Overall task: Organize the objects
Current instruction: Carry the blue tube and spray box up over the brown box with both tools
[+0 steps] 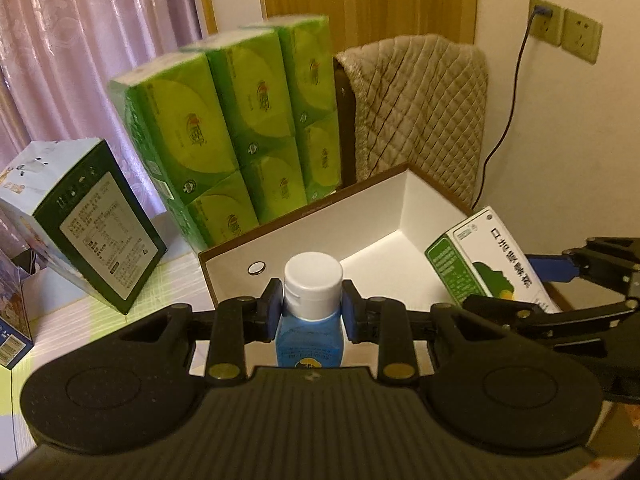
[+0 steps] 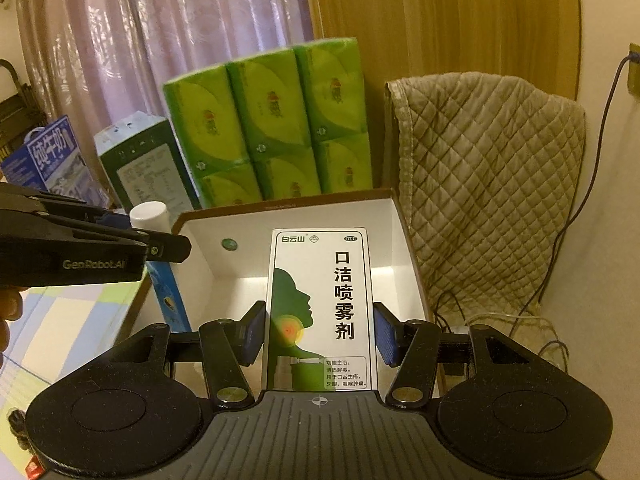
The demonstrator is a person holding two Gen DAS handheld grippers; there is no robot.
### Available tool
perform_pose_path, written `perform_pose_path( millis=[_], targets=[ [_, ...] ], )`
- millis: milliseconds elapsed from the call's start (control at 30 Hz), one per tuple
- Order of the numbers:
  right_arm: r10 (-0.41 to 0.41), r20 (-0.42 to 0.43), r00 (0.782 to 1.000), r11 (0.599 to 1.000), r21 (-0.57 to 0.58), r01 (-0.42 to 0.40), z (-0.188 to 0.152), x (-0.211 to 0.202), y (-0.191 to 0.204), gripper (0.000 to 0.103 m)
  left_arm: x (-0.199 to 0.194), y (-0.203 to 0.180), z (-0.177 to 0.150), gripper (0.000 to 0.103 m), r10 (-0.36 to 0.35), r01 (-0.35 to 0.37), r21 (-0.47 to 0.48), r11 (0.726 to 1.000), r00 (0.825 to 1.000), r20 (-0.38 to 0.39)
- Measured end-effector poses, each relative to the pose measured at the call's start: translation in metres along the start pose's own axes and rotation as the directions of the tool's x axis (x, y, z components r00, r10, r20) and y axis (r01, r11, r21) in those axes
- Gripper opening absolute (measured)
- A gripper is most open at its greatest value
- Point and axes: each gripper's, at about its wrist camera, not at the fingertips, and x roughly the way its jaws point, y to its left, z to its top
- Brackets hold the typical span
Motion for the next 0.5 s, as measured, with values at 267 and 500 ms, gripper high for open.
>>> perform_pose_path(
  millis=[267,500],
  targets=[
    [-0.011,-0.039,0.999,1.0,0.004,0.011,-0.004,0.026,-0.007,0.052,0.037,-0.002,-0.002,0.026,0.012,-0.009,0.04,0.999,0.998,-0.068],
    [-0.025,-0.054,0.998,1.0,-0.003,0.025,-0.005,0.036,-0.008,0.052,0.06,-0.004,-0.008,0.027,-0.017,0.022,0.044,0.999,0.993,-0.12]
  ],
)
